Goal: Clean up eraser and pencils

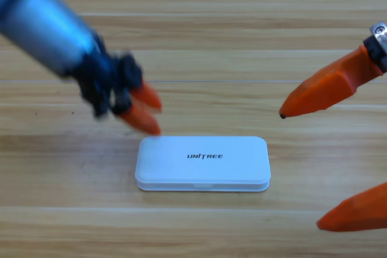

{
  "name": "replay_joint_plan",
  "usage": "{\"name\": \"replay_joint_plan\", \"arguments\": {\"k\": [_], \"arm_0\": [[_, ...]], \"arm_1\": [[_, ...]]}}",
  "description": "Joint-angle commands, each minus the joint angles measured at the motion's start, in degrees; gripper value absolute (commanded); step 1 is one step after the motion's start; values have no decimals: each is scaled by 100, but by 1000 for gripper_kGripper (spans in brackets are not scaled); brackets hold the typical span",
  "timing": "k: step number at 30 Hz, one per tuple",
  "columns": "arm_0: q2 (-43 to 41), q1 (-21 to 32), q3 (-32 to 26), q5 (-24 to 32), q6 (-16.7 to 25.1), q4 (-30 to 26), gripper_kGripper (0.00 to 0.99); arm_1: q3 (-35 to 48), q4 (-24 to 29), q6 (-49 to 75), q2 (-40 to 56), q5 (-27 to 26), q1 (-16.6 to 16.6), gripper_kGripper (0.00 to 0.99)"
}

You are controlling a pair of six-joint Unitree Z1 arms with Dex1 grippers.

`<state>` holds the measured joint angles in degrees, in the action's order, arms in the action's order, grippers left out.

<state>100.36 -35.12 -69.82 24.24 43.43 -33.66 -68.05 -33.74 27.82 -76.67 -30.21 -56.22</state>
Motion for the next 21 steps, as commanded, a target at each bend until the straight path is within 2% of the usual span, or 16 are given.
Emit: {"name": "replay_joint_plan", "arguments": {"k": [1,3,6,10,15,21], "arm_0": [[-1063,-118,-1657,-15,-186,-1819,990],[-1256,-355,-2062,46,-282,-2329,990],[-1537,-680,-2070,301,-335,-2566,990],[-1704,-1093,-1816,723,-370,-2566,990],[-1696,-1629,-1464,828,-458,-2443,990],[-1669,-1700,-972,837,-484,-2048,990]], "arm_1": [[169,104,-14,-323,-99,15,950],[169,104,-14,-323,-99,15,950],[161,104,-14,-340,-99,15,950],[161,104,-22,-349,-99,15,950],[161,104,-22,-349,-99,15,950],[161,104,-31,-349,-99,15,950]]}}
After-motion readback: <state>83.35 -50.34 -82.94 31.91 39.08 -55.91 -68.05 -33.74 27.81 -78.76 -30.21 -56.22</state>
